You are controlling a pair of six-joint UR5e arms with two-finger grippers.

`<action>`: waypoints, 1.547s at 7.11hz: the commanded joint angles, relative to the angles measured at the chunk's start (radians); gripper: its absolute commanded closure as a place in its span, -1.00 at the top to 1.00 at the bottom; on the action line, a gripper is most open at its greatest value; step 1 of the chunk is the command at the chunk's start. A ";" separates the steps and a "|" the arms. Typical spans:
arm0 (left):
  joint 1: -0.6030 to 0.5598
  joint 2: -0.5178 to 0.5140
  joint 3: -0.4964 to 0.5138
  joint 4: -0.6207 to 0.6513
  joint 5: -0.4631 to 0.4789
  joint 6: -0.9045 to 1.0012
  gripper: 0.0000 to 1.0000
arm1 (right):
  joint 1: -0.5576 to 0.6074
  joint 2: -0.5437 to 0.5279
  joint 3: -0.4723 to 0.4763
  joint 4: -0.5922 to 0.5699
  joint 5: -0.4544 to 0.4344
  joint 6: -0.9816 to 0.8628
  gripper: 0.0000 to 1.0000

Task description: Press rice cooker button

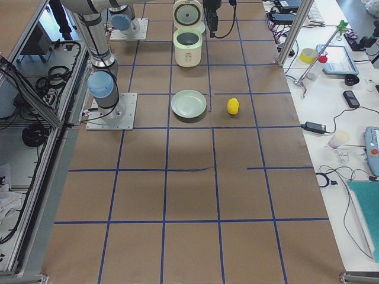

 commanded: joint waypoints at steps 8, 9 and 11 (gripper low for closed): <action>0.000 0.000 0.000 0.000 0.000 0.000 1.00 | -0.024 -0.013 0.010 -0.052 0.007 0.066 1.00; 0.000 0.000 0.000 0.000 0.000 0.000 1.00 | -0.022 -0.013 0.010 -0.052 0.007 0.068 1.00; 0.000 0.000 0.000 0.000 0.000 -0.001 1.00 | -0.022 -0.013 0.010 -0.052 0.006 0.068 1.00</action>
